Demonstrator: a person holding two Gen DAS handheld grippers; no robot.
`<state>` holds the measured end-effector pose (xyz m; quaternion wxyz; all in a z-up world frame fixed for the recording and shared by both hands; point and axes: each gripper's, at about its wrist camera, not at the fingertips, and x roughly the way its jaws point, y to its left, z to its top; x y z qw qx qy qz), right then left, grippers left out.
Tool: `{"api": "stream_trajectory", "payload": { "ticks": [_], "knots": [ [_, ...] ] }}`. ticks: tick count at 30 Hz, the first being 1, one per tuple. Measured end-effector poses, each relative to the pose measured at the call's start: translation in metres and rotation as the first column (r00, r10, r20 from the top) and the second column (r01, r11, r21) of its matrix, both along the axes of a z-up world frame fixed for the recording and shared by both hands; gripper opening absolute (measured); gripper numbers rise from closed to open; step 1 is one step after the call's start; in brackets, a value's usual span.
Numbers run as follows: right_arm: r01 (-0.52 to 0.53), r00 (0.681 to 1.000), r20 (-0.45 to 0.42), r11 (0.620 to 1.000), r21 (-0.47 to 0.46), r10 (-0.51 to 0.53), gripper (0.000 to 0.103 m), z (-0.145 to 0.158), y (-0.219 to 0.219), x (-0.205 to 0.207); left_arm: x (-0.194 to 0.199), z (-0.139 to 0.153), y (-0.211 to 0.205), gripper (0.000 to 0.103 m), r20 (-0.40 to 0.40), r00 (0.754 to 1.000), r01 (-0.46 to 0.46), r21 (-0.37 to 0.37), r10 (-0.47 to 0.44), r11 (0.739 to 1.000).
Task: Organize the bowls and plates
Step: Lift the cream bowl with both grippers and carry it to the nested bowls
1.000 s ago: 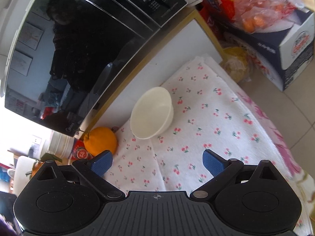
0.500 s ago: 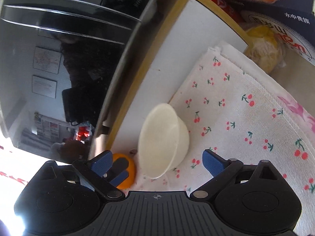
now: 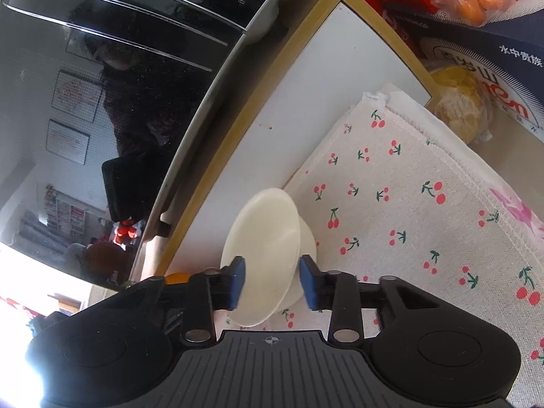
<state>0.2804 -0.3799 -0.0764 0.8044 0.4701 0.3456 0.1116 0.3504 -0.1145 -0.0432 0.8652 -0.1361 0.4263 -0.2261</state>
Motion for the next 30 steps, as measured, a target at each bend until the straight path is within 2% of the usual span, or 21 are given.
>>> {"api": "stream_trajectory", "payload": {
  "ticks": [6,15,30],
  "knots": [
    [0.018,1.0,-0.005,1.0,0.003,-0.018,0.018,-0.002,-0.003,-0.001,-0.001,0.001,0.001,0.009,-0.01,1.0,-0.029,-0.007,0.029,1.0],
    [0.047,0.999,0.018,0.999,0.027,-0.048,0.018,0.017,-0.004,-0.013,-0.013,0.024,0.004,0.008,0.025,0.999,-0.021,0.01,0.021,1.0],
    [0.044,0.996,0.073,0.999,-0.027,-0.042,0.018,0.094,0.011,-0.06,-0.063,0.083,0.025,0.009,0.081,0.996,-0.023,-0.016,0.024,1.0]
  ]
}}
